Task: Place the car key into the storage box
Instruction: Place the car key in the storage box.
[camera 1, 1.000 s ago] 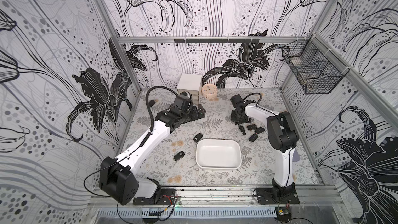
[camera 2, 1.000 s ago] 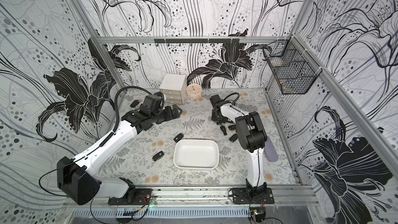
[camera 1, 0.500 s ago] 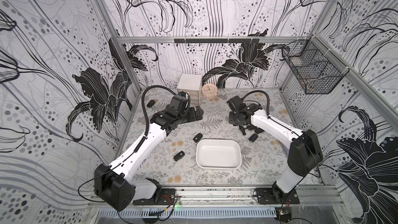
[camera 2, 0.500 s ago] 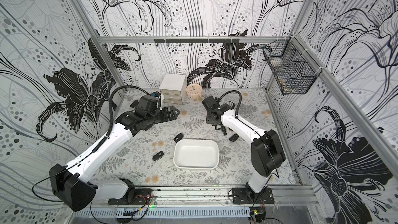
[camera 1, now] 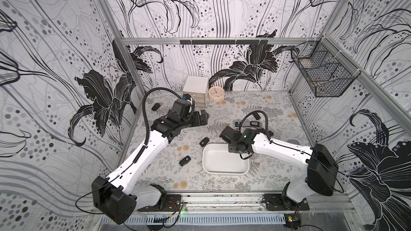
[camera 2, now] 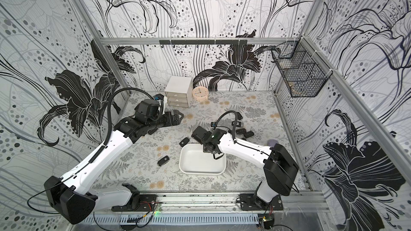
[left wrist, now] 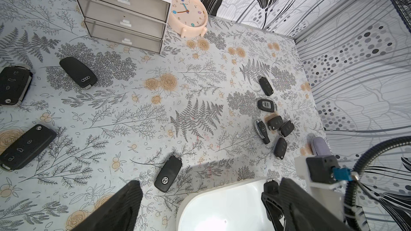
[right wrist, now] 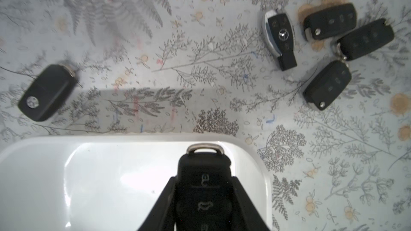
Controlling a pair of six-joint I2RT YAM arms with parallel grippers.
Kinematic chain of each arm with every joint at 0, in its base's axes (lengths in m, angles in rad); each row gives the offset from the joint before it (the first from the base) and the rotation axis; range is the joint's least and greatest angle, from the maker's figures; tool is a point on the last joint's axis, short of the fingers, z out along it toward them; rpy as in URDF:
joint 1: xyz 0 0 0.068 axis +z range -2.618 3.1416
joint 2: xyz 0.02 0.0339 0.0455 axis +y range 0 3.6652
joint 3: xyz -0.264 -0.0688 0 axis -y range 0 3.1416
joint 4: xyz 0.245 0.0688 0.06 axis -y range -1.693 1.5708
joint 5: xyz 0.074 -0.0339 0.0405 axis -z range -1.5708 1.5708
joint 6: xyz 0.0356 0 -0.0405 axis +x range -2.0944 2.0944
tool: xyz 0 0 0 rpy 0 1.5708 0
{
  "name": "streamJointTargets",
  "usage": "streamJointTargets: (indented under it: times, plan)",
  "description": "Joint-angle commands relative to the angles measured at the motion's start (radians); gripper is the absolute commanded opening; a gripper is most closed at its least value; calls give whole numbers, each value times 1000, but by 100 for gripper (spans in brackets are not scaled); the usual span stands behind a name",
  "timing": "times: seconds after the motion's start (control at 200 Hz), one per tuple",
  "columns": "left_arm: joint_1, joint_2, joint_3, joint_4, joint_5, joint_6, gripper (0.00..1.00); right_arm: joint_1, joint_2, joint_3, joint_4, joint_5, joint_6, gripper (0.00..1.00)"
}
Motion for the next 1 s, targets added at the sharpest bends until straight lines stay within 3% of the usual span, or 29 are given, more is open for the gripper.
streamJointTargets:
  times: [0.0, 0.265, 0.996]
  plan:
    - [0, -19, -11, 9, -38, 18, 99, 22, 4, -29, -13, 33, 79, 28]
    - [-1, -26, -24, 29, -23, -9, 99, 21, 46, -111, 61, 49, 65, 29]
    - [-1, -56, -35, -10, -33, -27, 99, -10, 207, -135, 130, 30, 90, 35]
